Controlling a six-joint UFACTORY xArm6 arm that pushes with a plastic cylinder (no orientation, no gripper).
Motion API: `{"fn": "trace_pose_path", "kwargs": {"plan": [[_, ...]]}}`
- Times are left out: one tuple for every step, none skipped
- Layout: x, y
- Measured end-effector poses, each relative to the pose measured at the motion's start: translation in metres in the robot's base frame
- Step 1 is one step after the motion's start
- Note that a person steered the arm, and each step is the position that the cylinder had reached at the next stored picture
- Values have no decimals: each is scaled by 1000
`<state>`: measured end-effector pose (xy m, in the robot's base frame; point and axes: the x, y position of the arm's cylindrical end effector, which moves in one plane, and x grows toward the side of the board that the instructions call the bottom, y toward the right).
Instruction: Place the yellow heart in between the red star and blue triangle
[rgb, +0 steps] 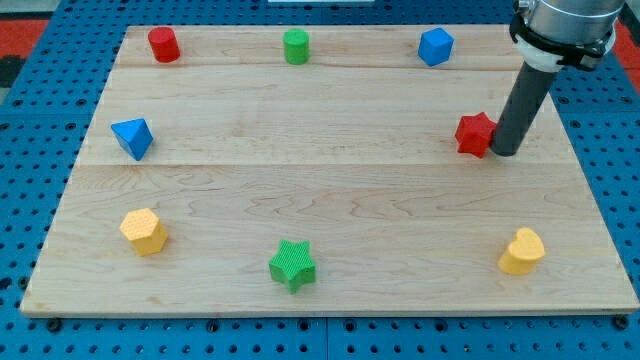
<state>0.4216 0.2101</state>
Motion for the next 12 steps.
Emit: {"fn": "trace_pose_path", "kwargs": {"plan": [[13, 40], [52, 94], [109, 128], [129, 124], [128, 107], [124, 59], [122, 35], [122, 36], [122, 38], [123, 38], [136, 51], [149, 48]]}}
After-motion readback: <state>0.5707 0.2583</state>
